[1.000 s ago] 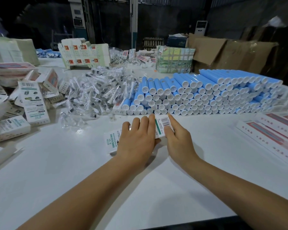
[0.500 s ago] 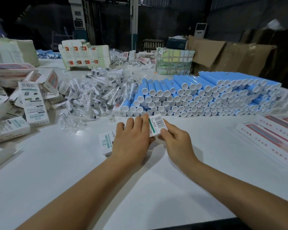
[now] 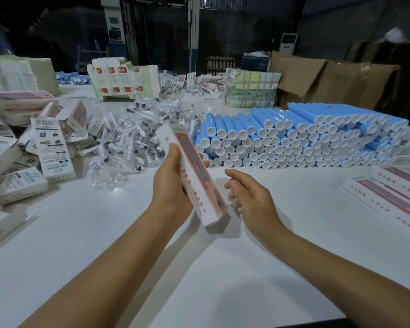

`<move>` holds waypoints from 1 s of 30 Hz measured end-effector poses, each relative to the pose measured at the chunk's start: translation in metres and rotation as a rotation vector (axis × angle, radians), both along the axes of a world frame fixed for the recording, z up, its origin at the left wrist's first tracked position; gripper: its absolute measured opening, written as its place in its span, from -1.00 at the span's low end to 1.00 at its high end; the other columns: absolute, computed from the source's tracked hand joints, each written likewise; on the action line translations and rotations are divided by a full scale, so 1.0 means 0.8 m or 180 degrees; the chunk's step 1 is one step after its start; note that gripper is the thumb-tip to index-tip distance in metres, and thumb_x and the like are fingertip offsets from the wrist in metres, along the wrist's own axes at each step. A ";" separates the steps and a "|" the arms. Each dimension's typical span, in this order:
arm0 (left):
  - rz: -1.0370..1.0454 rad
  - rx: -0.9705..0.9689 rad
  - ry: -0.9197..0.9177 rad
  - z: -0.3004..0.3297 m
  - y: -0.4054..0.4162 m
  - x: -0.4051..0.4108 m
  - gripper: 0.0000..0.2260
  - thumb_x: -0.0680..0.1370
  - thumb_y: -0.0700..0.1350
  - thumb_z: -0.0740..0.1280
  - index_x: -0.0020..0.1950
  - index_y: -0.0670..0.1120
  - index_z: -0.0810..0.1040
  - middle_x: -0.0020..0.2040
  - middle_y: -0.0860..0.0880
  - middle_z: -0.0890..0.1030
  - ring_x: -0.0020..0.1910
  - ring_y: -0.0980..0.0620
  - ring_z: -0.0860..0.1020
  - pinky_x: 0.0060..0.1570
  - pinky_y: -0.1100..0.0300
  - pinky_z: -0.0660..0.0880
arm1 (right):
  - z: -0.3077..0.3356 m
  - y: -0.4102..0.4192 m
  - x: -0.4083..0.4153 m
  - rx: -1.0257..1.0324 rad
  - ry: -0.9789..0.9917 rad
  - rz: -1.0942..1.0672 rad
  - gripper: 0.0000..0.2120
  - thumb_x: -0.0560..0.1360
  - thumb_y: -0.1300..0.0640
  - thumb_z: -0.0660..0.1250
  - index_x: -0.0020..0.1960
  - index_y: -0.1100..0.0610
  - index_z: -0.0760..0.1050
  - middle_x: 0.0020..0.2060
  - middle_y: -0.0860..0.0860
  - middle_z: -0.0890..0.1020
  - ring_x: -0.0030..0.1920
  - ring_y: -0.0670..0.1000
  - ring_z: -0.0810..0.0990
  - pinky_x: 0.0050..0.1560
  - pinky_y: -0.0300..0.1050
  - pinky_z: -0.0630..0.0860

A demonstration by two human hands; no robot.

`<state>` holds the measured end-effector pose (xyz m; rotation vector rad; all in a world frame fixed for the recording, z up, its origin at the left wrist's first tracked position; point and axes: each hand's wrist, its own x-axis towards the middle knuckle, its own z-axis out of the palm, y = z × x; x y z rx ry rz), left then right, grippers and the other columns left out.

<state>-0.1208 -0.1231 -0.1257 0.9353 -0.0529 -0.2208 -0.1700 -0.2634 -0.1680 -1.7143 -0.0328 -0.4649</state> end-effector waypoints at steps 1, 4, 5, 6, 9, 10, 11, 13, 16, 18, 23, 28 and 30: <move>-0.0108 -0.0320 0.0278 -0.003 0.004 0.004 -0.57 0.61 0.19 0.11 0.16 -0.13 0.53 -0.11 -0.15 0.67 -0.12 -0.08 0.66 -0.10 0.01 0.52 | -0.001 0.002 0.000 -0.0077 0.0041 0.0064 -0.83 0.56 0.01 0.26 0.05 -0.27 0.50 0.01 -0.14 0.59 -0.05 -0.13 0.51 0.00 -0.21 0.43; -0.0084 -0.0692 0.0893 -0.013 0.006 0.006 -0.46 0.56 0.27 0.16 0.06 -0.21 0.55 -0.07 -0.25 0.65 -0.04 -0.20 0.62 -0.07 -0.10 0.50 | -0.002 0.009 0.001 -0.0215 0.0177 0.0409 -0.80 0.43 -0.16 0.24 0.03 -0.37 0.50 -0.07 -0.27 0.54 -0.01 -0.19 0.56 -0.12 -0.30 0.50; -0.0042 -0.0734 0.1039 -0.016 0.005 0.005 -0.45 0.55 0.28 0.17 0.06 -0.23 0.54 -0.08 -0.26 0.65 -0.04 -0.22 0.61 -0.07 -0.11 0.50 | -0.003 0.013 0.001 -0.0301 0.0190 0.0515 -0.78 0.41 -0.18 0.26 0.03 -0.41 0.49 -0.10 -0.30 0.51 -0.01 -0.22 0.55 -0.15 -0.29 0.53; -0.0012 -0.0747 0.1121 -0.019 0.003 0.004 -0.44 0.54 0.29 0.17 0.07 -0.22 0.53 -0.13 -0.26 0.66 -0.08 -0.22 0.62 -0.09 -0.11 0.52 | -0.004 0.017 0.000 -0.0426 0.0193 0.0593 -0.74 0.38 -0.20 0.29 0.06 -0.43 0.47 -0.12 -0.32 0.47 -0.04 -0.25 0.54 -0.20 -0.29 0.54; 0.0074 -0.0702 0.1164 -0.021 0.001 0.003 -0.46 0.54 0.29 0.16 0.12 -0.18 0.52 -0.27 -0.21 0.67 -0.22 -0.16 0.65 -0.15 -0.05 0.54 | -0.010 0.025 0.002 -0.0718 0.0291 0.0645 -0.45 0.27 -0.25 0.39 0.25 -0.29 0.42 -0.07 -0.26 0.38 -0.02 -0.20 0.50 -0.36 -0.19 0.58; 0.0099 -0.0647 0.1120 -0.023 0.001 0.004 -0.47 0.55 0.28 0.15 0.15 -0.17 0.52 -0.27 -0.20 0.67 -0.19 -0.15 0.65 -0.12 -0.05 0.54 | -0.012 0.025 0.003 -0.0814 0.0333 0.0606 -0.38 0.25 -0.26 0.39 0.29 -0.24 0.40 -0.07 -0.25 0.37 0.00 -0.16 0.49 -0.38 -0.18 0.58; 0.0112 -0.0593 0.1075 -0.025 0.000 0.005 -0.49 0.55 0.28 0.16 0.15 -0.15 0.51 -0.25 -0.20 0.67 -0.14 -0.15 0.64 -0.10 -0.05 0.54 | -0.014 0.026 0.004 -0.0892 0.0373 0.0575 -0.35 0.25 -0.26 0.39 0.32 -0.20 0.38 -0.07 -0.26 0.36 0.03 -0.13 0.49 -0.37 -0.18 0.58; 0.0128 -0.0512 0.0980 -0.025 -0.001 0.003 -0.53 0.56 0.26 0.16 0.14 -0.12 0.52 -0.15 -0.20 0.68 -0.04 -0.16 0.63 -0.07 -0.07 0.54 | -0.015 0.025 0.006 -0.1034 0.0391 0.0490 -0.36 0.29 -0.23 0.35 0.36 -0.18 0.36 -0.07 -0.27 0.35 0.04 -0.10 0.50 -0.32 -0.21 0.59; 0.0216 -0.0141 0.0596 -0.029 -0.007 0.001 -0.61 0.59 0.20 0.15 0.20 -0.06 0.50 0.04 -0.15 0.65 0.03 -0.13 0.62 0.01 -0.07 0.54 | -0.009 0.017 0.006 -0.1322 0.0244 0.0220 -0.41 0.34 -0.17 0.24 0.37 -0.19 0.31 -0.07 -0.28 0.34 0.01 -0.21 0.47 -0.13 -0.46 0.47; 0.0173 0.0138 0.0230 -0.031 -0.012 -0.003 -0.64 0.62 0.17 0.13 0.13 -0.07 0.53 -0.05 -0.09 0.68 -0.12 -0.03 0.67 -0.15 0.06 0.58 | 0.002 0.005 0.004 -0.1486 0.0187 0.0075 -0.43 0.36 -0.15 0.20 0.37 -0.21 0.26 -0.05 -0.25 0.33 0.04 -0.21 0.45 0.00 -0.43 0.44; -0.0275 0.0484 0.0003 -0.049 -0.006 0.006 -0.61 0.58 0.20 0.16 0.07 -0.07 0.57 -0.18 -0.04 0.63 -0.27 0.00 0.58 -0.36 0.21 0.58 | 0.044 -0.062 -0.004 -0.1847 0.0090 -0.0509 -0.49 0.42 -0.08 0.21 0.37 -0.15 0.34 -0.05 -0.12 0.31 -0.01 -0.05 0.43 0.05 -0.18 0.41; -0.0554 0.1015 -0.0240 -0.059 -0.012 0.032 -0.60 0.60 0.20 0.07 0.10 -0.05 0.54 -0.10 -0.02 0.64 -0.14 -0.03 0.56 -0.03 -0.04 0.49 | 0.084 -0.199 -0.046 -0.2491 0.0170 -0.1553 -0.55 0.53 0.01 0.26 0.41 -0.06 0.34 -0.03 -0.05 0.33 0.02 0.02 0.43 0.03 -0.12 0.36; -0.0612 0.1133 -0.0190 -0.063 -0.016 0.036 -0.59 0.62 0.18 0.06 0.23 -0.06 0.49 0.07 -0.06 0.58 -0.04 -0.03 0.52 0.12 -0.08 0.41 | 0.093 -0.265 -0.068 -0.2845 0.0413 -0.2087 -0.55 0.54 -0.01 0.24 0.42 -0.05 0.33 0.01 -0.01 0.34 0.07 0.08 0.43 0.09 -0.08 0.36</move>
